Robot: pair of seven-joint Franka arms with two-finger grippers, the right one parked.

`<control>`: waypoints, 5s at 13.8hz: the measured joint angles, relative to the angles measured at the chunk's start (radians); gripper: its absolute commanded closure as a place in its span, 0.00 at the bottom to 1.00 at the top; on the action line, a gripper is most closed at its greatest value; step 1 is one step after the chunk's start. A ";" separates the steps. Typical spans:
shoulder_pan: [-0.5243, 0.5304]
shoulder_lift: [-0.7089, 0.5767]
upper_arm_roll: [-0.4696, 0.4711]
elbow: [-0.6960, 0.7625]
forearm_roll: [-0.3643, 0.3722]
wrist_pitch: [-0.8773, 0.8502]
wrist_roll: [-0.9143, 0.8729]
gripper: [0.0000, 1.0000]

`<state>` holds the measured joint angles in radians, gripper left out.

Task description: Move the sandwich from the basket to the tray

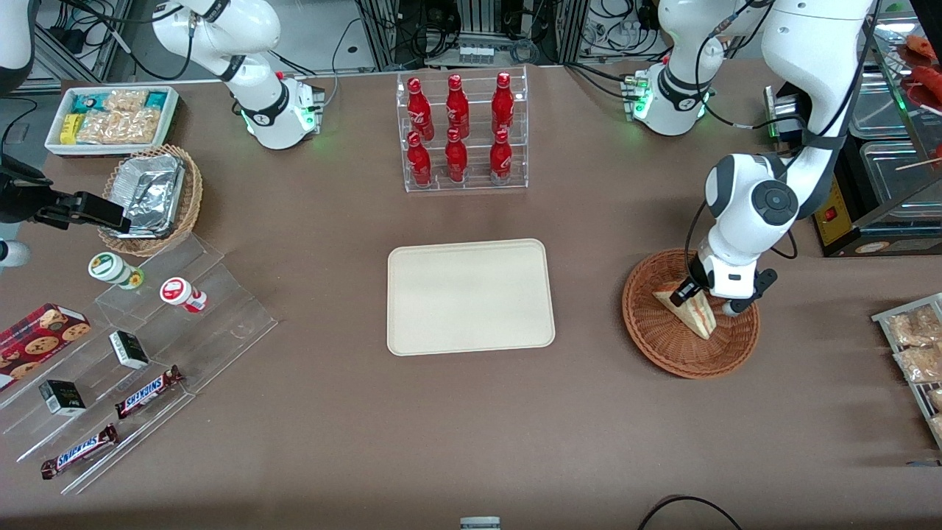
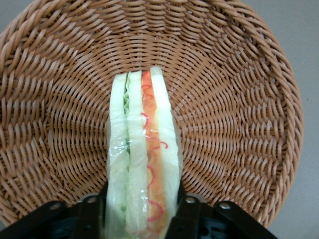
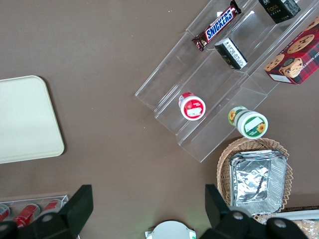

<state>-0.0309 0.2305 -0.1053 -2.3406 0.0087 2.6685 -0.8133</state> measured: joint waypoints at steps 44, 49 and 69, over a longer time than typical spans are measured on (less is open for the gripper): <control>-0.707 0.533 -0.026 0.868 0.109 -0.441 -0.068 0.01; -0.707 0.511 -0.021 0.905 0.109 -0.444 -0.104 0.01; -0.259 -0.051 0.038 0.919 0.032 -1.067 0.247 0.01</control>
<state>-0.2895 0.1798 -0.0673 -1.4220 0.0408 1.6013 -0.5662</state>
